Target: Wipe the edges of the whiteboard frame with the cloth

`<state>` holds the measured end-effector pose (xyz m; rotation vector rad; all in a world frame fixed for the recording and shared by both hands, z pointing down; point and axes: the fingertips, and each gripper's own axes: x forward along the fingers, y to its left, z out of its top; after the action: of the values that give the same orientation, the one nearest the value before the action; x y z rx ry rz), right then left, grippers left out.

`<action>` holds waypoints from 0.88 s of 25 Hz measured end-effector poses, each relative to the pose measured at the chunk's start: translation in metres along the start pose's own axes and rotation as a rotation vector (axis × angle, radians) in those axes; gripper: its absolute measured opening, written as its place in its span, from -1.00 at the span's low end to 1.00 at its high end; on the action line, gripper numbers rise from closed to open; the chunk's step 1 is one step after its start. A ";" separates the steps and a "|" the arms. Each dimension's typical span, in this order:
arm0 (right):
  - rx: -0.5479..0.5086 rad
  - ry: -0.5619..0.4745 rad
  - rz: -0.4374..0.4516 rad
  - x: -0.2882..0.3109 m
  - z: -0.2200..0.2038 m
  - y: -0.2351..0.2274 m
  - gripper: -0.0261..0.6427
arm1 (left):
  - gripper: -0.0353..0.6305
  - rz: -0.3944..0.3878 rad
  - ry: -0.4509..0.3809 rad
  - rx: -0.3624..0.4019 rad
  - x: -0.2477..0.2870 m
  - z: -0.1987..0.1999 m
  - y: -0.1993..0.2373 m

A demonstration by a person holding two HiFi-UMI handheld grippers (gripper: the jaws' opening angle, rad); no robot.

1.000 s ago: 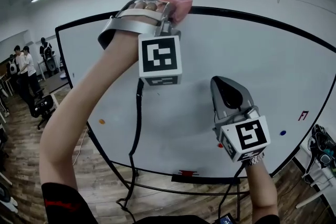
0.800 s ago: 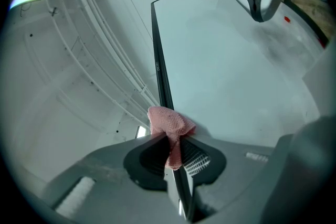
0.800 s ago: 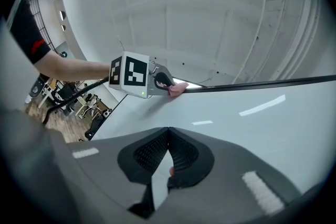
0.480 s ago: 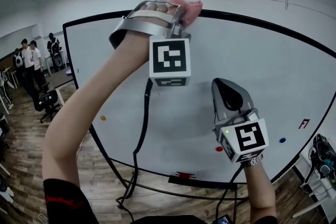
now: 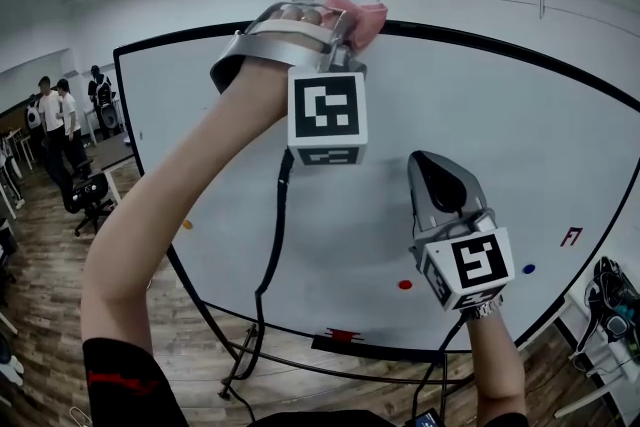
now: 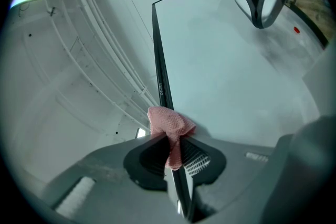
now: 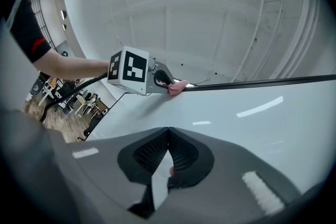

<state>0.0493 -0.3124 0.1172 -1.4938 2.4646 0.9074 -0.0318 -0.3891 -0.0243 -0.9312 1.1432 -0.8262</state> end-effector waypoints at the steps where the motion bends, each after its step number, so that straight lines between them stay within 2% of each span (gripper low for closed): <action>1: -0.001 0.002 -0.001 -0.002 -0.001 -0.002 -0.92 | -0.76 -0.001 -0.002 0.002 0.001 0.003 0.001; 22: -0.010 0.022 -0.024 -0.026 -0.010 -0.043 -0.92 | -0.76 -0.002 -0.043 0.003 0.005 0.060 0.013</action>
<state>0.1011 -0.3123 0.1171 -1.5407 2.4554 0.9050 0.0286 -0.3781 -0.0291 -0.9435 1.1036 -0.8056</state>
